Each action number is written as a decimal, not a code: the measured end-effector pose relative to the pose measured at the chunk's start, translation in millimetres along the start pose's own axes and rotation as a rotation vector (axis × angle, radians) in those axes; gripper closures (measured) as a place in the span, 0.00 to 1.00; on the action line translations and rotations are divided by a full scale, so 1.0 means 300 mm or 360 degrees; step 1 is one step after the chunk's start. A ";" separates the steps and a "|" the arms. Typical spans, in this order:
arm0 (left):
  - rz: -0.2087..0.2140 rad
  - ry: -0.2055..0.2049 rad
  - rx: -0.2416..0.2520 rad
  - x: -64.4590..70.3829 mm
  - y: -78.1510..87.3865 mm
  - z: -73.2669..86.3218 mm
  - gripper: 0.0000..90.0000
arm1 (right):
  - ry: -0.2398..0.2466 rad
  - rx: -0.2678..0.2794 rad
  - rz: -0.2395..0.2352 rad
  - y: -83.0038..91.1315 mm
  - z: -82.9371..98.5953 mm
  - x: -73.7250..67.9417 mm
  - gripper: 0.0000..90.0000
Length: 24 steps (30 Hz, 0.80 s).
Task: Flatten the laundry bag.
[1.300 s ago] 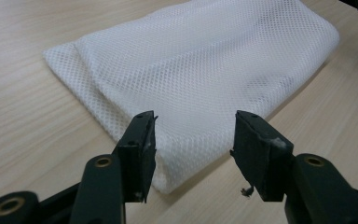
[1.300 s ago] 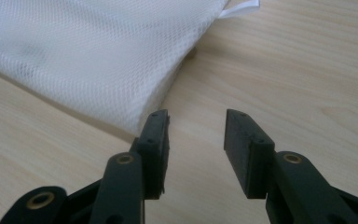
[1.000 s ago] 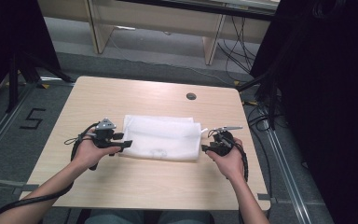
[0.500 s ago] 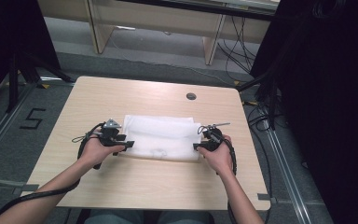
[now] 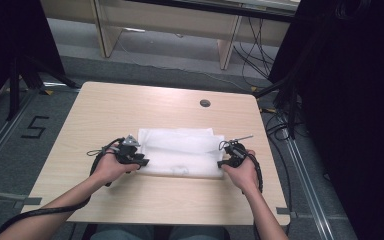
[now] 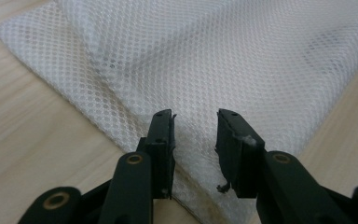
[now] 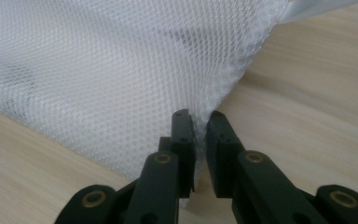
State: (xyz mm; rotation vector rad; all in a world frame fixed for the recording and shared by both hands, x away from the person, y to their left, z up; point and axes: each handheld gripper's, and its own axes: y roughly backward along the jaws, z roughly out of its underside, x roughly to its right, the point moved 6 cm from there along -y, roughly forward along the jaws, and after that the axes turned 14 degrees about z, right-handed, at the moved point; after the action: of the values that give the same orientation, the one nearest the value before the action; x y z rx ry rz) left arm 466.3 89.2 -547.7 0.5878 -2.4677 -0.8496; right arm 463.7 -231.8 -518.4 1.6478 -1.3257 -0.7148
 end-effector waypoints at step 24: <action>0.0057 -0.0253 0.0101 0.114 -0.024 -0.042 0.61 | 0.0079 0.0239 0.0010 -0.037 -0.231 -0.109 0.58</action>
State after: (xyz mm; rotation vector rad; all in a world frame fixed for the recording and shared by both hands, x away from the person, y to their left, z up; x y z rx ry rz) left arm 447.6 60.2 -533.9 0.5140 -2.6492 -0.8359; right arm 519.0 -180.8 -499.8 1.7677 -1.3763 -0.5787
